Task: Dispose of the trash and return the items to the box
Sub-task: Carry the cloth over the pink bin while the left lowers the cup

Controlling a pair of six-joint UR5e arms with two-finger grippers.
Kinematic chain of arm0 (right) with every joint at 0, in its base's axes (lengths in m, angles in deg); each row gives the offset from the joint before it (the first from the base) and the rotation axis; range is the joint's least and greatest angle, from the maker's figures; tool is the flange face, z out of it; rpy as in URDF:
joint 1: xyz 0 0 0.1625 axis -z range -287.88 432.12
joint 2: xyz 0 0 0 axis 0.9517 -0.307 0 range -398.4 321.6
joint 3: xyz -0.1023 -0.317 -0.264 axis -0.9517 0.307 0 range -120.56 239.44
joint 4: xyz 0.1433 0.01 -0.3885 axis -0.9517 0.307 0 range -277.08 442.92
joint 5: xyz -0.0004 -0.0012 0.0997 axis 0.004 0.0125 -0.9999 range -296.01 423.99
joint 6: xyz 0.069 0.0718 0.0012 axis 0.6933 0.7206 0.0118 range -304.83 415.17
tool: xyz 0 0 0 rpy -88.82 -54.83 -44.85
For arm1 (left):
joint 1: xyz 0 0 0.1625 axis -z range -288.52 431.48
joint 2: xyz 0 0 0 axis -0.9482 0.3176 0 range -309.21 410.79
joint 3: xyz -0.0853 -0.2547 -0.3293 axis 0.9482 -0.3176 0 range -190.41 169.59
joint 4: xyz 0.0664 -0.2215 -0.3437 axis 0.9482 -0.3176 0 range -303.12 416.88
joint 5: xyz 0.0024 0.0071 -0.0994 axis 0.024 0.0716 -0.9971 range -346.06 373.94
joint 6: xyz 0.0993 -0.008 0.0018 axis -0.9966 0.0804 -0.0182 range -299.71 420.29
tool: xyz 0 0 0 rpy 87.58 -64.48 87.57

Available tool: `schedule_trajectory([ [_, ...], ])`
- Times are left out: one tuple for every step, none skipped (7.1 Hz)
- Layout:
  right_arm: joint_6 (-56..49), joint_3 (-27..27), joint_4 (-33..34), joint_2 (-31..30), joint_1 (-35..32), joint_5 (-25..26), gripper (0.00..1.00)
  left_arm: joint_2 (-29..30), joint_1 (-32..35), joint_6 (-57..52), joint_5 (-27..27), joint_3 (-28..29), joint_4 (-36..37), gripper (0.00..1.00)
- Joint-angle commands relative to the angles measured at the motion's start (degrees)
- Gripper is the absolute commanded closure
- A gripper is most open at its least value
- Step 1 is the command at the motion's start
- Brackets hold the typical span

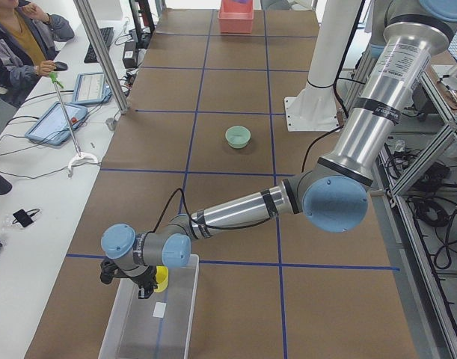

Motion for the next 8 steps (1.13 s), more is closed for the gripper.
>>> schedule_trajectory([
  [-1.48,4.84,-3.52,-0.98,-0.30,0.93,1.00,0.07,-0.09,0.06,0.01,0.04,0.08,0.84],
  [-1.23,7.48,-6.59,-1.06,-0.22,0.93,1.00,0.07,-0.09,0.06,-0.08,-0.05,0.08,0.20],
  [-1.05,9.86,-9.32,-1.06,-0.22,0.93,1.00,0.07,0.00,0.14,-0.08,-0.31,0.08,0.03],
  [-1.40,10.58,-9.78,-1.24,-0.22,0.84,1.00,0.07,0.17,0.23,-0.08,-0.75,0.34,0.02],
  [-1.49,11.37,-9.87,-1.76,-0.22,0.84,1.00,0.07,0.44,0.76,0.01,-1.45,0.52,0.02],
  [-1.58,12.24,-9.87,-1.94,-0.22,0.84,1.00,0.07,0.96,3.20,0.01,-4.16,1.13,0.02],
  [-1.58,12.51,-9.87,-2.03,-0.22,0.84,1.00,0.25,2.10,3.31,-0.08,-7.58,5.83,0.02],
  [-1.93,13.91,-10.13,-2.03,-0.22,0.84,1.00,0.94,2.28,3.57,-0.34,-14.05,13.10,0.02],
])
